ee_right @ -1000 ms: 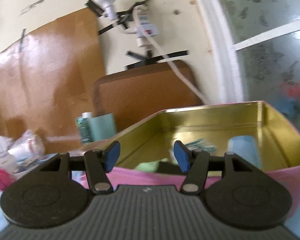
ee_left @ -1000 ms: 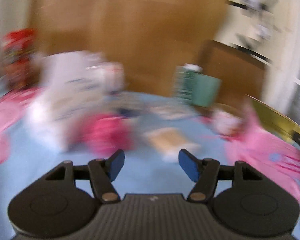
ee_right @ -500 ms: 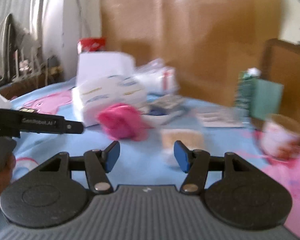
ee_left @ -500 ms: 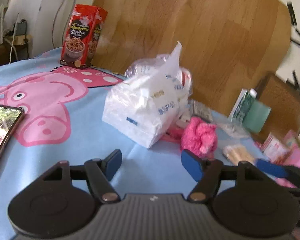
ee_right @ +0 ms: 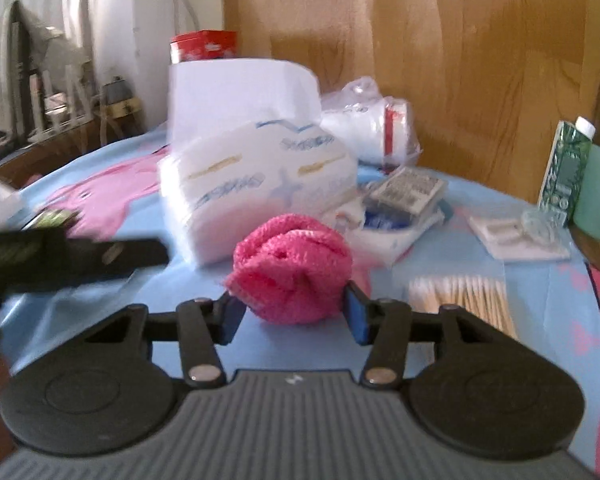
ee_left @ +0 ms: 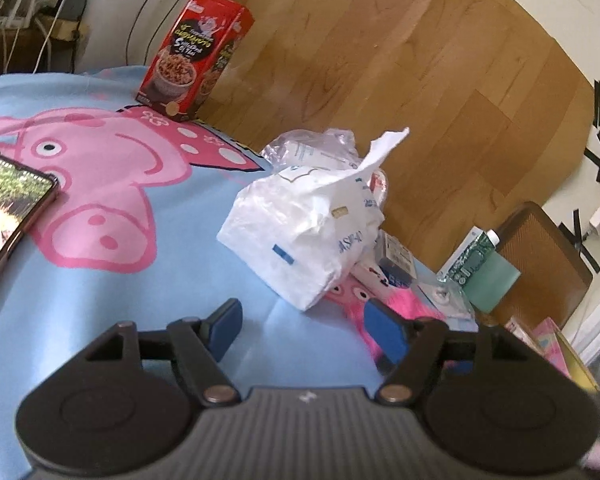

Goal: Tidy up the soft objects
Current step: 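Move the right gripper to the pink fluffy towel and grasp it, then carry the pink fluffy towel into the pink tin and open the left gripper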

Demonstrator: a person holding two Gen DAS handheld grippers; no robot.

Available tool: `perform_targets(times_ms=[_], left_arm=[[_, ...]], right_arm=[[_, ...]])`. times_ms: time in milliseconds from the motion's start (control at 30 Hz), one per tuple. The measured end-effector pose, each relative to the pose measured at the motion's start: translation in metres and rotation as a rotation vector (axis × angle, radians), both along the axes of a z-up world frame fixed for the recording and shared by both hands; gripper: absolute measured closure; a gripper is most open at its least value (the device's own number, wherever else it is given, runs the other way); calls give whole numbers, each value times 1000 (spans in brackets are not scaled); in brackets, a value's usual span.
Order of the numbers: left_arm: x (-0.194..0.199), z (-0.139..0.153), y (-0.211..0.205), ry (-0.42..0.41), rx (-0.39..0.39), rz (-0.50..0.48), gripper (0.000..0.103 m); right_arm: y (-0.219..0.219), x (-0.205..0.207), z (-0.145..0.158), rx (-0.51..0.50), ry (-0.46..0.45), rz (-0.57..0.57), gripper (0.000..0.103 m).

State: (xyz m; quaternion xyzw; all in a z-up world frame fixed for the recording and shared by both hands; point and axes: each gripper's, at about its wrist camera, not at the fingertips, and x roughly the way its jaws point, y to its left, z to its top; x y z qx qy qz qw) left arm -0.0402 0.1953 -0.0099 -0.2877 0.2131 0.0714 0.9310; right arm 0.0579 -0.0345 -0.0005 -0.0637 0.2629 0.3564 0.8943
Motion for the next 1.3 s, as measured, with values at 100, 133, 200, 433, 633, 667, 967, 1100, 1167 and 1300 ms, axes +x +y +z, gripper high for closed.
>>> perform_targets(times_ms=[100, 133, 200, 433, 633, 667, 967, 1100, 1167, 1300], left_arm=[[4, 1, -5, 21, 26, -37, 29], [5, 2, -7, 30, 41, -48, 25], [8, 4, -14, 46, 71, -81, 22], [8, 11, -66, 32, 41, -341, 22], [11, 24, -144, 21, 126, -613, 28], [13, 23, -153, 33, 136, -639, 40], [30, 44, -210, 9, 195, -743, 55], [48, 64, -255, -54, 246, -807, 54], [59, 70, -280, -73, 265, -842, 54], [79, 78, -334, -98, 287, -910, 53]], right_arm=[[-20, -42, -3, -28, -46, 53, 49], [-30, -57, -5, -45, -66, 62, 49], [-52, -84, -8, -71, -113, 45, 48], [-113, -111, -17, -47, -121, -128, 46], [-121, -109, -19, 0, -96, -140, 43], [-120, -110, -20, 0, -94, -134, 46], [-158, -123, -16, 119, -183, -246, 53], [-190, -120, -5, 184, -255, -374, 53], [-209, -112, 0, 202, -275, -445, 52], [-245, -95, 4, 201, -298, -593, 52]])
